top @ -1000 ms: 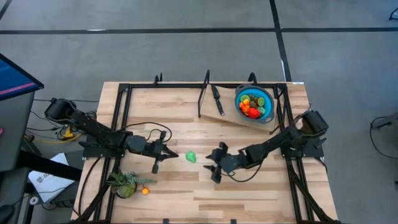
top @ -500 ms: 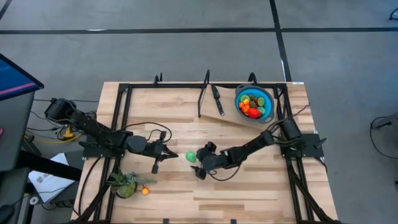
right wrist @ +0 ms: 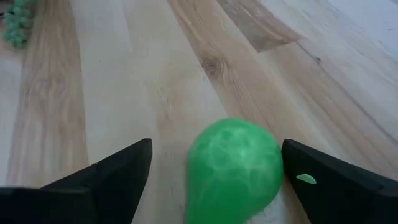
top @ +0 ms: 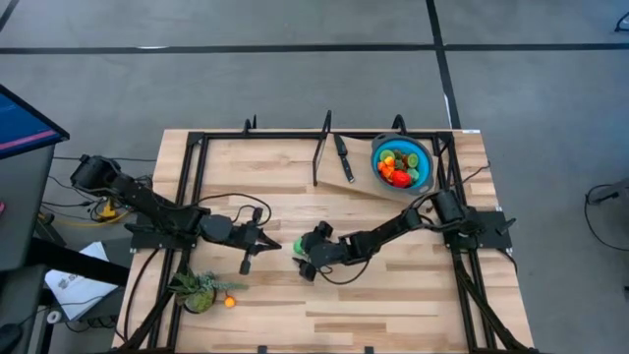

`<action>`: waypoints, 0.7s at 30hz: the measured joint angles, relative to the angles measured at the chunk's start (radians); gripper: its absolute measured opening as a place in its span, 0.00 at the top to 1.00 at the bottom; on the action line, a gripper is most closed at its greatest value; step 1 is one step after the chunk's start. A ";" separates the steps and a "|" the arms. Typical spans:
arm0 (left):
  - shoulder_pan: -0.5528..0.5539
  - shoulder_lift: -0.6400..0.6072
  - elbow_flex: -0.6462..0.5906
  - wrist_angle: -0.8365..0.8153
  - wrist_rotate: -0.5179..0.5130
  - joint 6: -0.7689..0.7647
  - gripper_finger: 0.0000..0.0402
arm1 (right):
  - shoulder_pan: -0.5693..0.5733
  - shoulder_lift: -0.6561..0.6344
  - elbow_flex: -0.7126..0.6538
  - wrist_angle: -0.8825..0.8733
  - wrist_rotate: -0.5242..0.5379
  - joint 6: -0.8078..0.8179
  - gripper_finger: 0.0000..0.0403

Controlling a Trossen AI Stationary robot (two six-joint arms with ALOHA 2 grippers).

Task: Pick & Place Fruit
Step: Put the half green pear into the blue colander

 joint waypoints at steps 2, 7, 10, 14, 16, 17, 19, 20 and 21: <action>0.000 0.000 0.000 0.000 0.000 0.000 1.00 | -0.001 0.000 0.001 -0.011 0.000 0.000 0.15; 0.000 0.000 0.000 0.000 0.000 -0.001 1.00 | -0.002 0.001 0.000 -0.026 0.005 0.001 0.30; 0.000 0.000 0.000 0.000 0.000 -0.001 1.00 | -0.003 0.002 -0.001 -0.029 0.006 0.003 0.39; 0.000 0.000 0.000 0.000 0.000 -0.001 1.00 | -0.003 0.002 -0.002 -0.027 0.005 0.003 0.48; 0.000 0.000 0.000 0.000 0.000 -0.001 1.00 | 0.000 0.002 -0.002 -0.028 0.001 0.005 0.51; 0.000 0.000 0.000 0.000 0.000 -0.001 1.00 | 0.001 0.002 -0.002 -0.028 0.000 0.005 0.51; 0.000 0.000 0.000 0.000 0.000 -0.001 1.00 | 0.005 0.002 -0.002 -0.028 0.001 0.004 0.51; 0.000 0.000 0.000 0.000 0.000 -0.001 1.00 | 0.005 0.000 -0.002 -0.028 0.000 0.004 0.51; 0.000 0.000 0.000 0.000 0.000 -0.001 1.00 | 0.006 -0.006 -0.002 -0.031 0.000 0.004 0.51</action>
